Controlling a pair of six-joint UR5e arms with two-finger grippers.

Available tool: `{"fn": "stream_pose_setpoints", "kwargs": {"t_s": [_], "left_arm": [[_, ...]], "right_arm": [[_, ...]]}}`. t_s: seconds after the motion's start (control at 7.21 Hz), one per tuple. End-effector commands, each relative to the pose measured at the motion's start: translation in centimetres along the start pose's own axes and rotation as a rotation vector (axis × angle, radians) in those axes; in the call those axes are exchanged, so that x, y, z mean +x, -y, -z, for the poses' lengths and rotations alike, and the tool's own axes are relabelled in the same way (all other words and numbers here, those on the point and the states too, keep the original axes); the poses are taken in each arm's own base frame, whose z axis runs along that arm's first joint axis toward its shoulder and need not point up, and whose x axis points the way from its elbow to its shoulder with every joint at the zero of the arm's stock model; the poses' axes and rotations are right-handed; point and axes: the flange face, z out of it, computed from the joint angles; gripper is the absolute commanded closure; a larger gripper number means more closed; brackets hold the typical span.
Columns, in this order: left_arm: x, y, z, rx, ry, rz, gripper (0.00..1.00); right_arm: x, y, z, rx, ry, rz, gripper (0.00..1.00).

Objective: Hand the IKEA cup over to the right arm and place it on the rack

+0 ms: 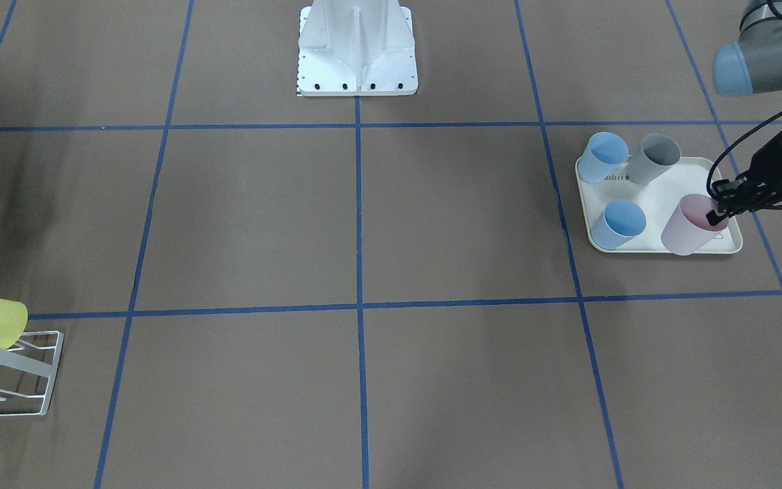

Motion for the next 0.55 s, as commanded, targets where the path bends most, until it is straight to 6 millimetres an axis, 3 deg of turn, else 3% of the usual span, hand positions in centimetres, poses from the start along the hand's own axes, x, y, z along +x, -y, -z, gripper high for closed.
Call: {"fn": "stream_pose_setpoints", "kwargs": {"t_s": [0.0, 0.42], "left_arm": [[0.3, 0.2, 1.0, 0.014, -0.007, -0.003, 1.00], [1.2, 0.1, 1.8, 0.027, -0.017, -0.017, 1.00]], "right_arm": [[1.2, -0.8, -0.9, -0.004, -0.034, -0.001, 0.91], [0.9, -2.0, -1.5, -0.029, -0.031, 0.007, 0.84]]}}
